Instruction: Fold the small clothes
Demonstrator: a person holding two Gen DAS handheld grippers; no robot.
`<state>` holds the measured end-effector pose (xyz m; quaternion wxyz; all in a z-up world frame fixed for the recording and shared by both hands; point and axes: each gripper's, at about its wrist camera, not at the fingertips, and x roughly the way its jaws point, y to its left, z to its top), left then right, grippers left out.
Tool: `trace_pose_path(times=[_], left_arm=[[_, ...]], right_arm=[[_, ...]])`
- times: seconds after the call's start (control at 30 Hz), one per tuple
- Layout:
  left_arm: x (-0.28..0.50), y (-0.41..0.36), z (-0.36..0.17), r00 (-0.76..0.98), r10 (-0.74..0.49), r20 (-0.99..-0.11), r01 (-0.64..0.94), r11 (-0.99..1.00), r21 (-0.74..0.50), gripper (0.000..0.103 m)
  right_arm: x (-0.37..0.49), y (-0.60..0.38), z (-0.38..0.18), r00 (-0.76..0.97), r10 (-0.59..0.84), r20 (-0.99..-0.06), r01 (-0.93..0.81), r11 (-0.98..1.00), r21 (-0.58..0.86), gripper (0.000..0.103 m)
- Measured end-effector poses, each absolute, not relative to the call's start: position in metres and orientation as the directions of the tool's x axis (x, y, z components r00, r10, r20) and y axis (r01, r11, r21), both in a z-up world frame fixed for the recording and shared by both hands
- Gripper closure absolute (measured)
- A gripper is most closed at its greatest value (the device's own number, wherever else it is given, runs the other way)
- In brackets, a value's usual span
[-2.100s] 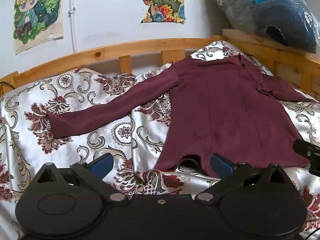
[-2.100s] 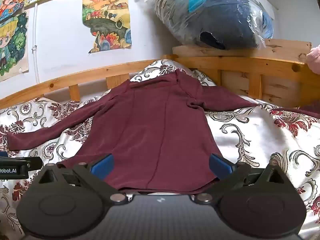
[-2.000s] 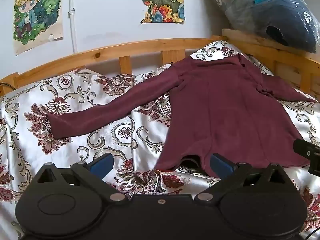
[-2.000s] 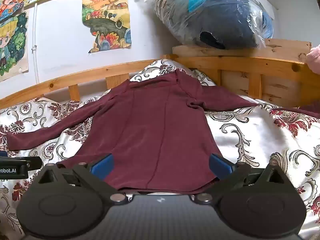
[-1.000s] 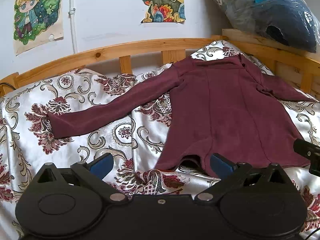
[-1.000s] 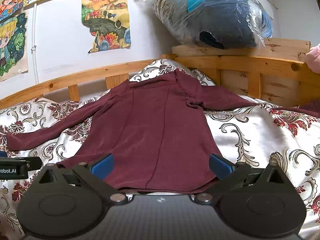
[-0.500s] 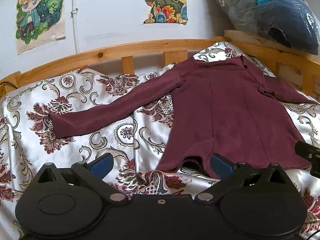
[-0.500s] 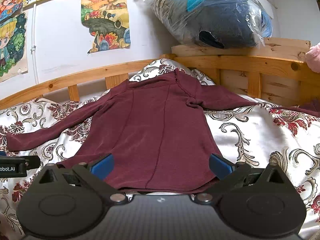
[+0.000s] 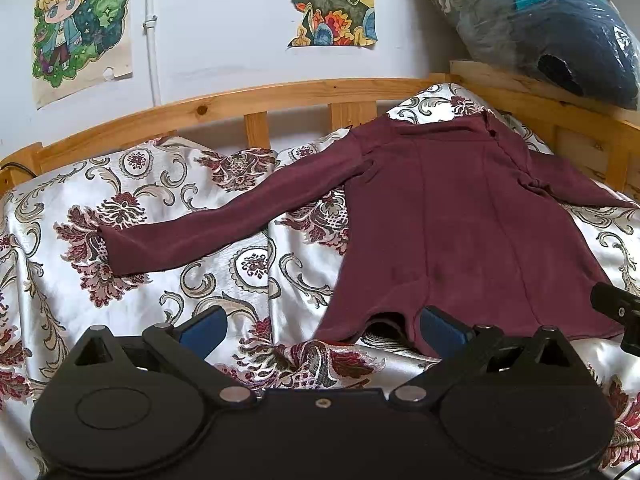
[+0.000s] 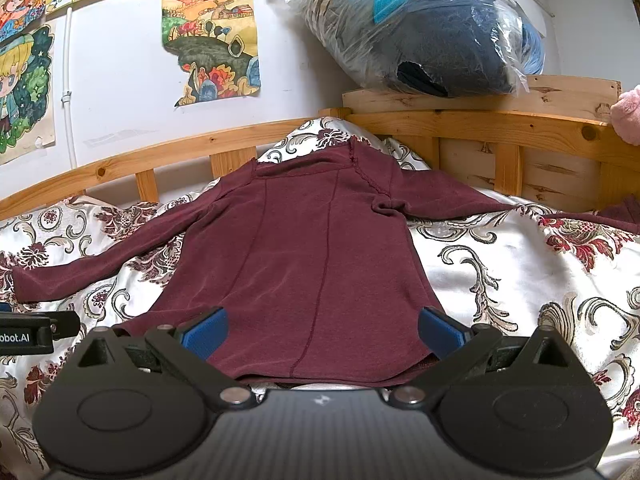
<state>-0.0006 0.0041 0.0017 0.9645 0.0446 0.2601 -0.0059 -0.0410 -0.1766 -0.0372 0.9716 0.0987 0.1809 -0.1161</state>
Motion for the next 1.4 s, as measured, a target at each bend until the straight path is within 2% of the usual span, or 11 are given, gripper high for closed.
trace_pose_path(times=[1.1,1.27,1.4], left_arm=[[0.000,-0.001,-0.002,0.851,0.013,-0.524,0.041,0.995,0.090,0.001],[0.004,-0.004,-0.006,0.834,0.025,-0.551,0.051,0.991,0.122,0.001],[0.013,-0.009,0.003,0.835,0.016,-0.550,0.057,0.992,0.116,0.001]], right_arm=[[-0.043,-0.178,-0.037,0.902,-0.214,-0.374,0.290,0.943,0.162,0.000],[-0.042,-0.192,-0.032,0.892,-0.229,-0.389,0.333,0.916,0.223,0.000],[-0.050,-0.221,-0.020,0.881,-0.322,-0.346,0.427,0.856,0.291,0.000]])
